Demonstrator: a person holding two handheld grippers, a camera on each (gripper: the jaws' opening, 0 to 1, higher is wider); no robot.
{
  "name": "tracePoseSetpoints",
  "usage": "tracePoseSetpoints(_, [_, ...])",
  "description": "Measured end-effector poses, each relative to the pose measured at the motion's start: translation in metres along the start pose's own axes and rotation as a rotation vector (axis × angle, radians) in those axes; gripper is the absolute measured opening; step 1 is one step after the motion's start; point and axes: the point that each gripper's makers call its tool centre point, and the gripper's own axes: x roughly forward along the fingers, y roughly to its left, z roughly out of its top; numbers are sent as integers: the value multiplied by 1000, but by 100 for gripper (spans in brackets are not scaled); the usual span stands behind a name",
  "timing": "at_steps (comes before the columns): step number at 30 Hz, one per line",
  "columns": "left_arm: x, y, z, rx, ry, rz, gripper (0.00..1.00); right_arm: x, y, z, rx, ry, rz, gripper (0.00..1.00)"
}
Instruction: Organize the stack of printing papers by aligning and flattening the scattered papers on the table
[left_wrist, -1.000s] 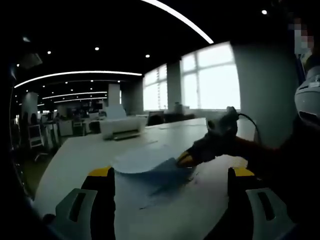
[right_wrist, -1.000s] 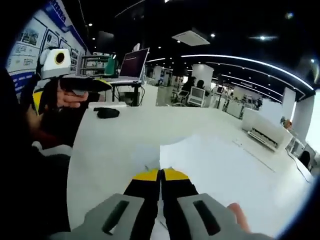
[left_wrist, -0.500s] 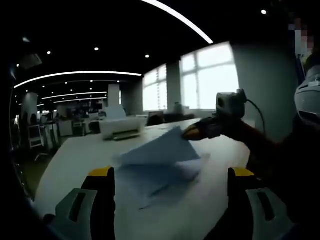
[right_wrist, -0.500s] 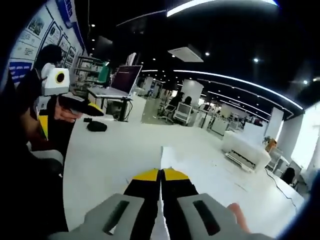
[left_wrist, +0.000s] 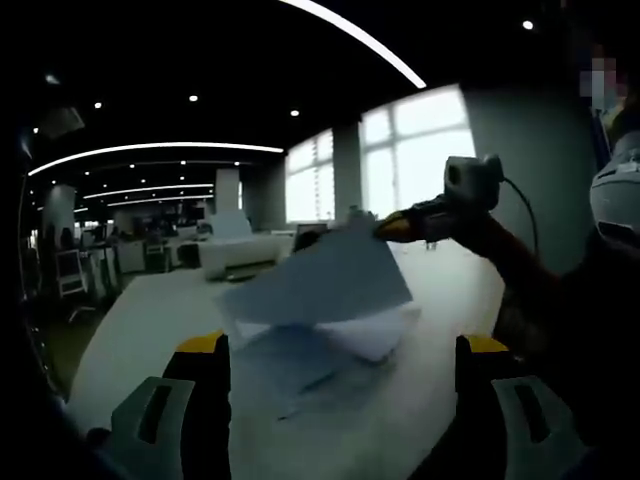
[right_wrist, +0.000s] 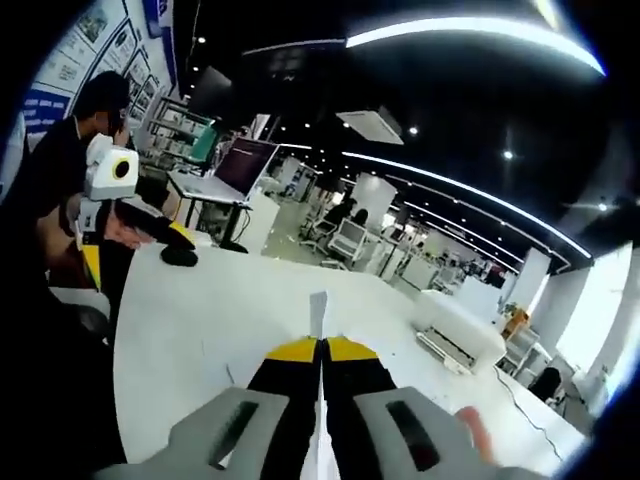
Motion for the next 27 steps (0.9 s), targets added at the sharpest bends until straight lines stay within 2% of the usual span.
tracePoseSetpoints(27, [-1,0,3,7,-3,3,96,-28,-21,31,-77,-39,-118,0])
